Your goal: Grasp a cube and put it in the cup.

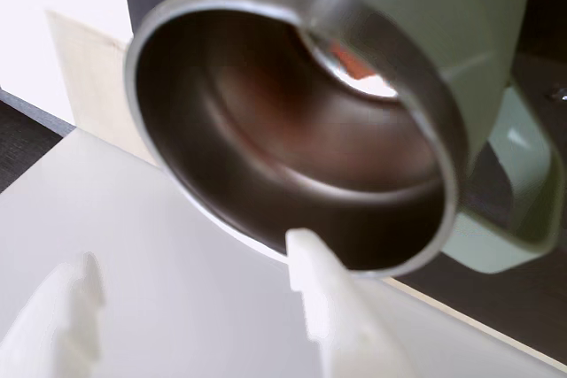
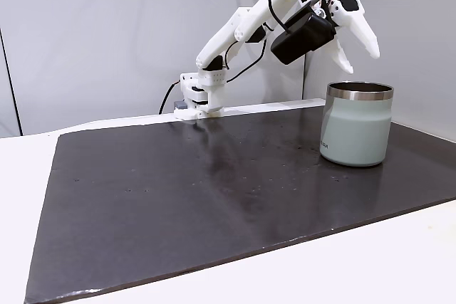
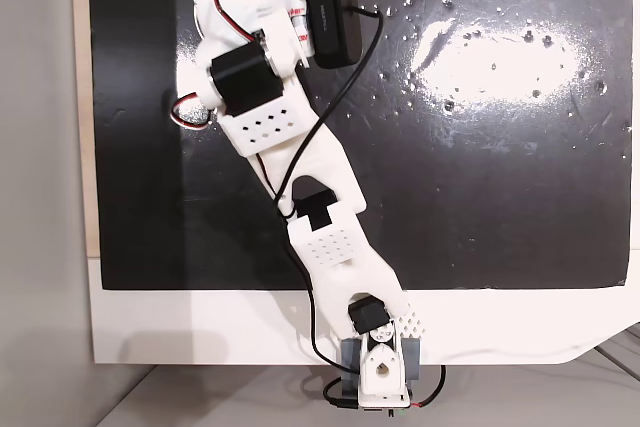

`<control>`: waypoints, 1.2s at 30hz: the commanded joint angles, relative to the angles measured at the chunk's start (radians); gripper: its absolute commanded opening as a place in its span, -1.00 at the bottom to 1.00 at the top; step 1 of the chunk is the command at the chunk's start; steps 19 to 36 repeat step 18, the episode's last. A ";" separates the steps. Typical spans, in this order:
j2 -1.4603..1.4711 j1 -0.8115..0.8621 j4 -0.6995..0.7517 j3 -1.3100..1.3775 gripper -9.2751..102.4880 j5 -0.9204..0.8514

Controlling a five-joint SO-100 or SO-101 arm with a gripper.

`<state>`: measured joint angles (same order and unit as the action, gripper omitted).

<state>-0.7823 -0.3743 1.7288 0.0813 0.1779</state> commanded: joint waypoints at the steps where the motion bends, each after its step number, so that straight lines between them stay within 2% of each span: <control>1: -0.052 -0.006 0.000 0.060 -0.42 -0.006; 36: -0.075 -0.034 0.002 0.060 -0.43 -0.020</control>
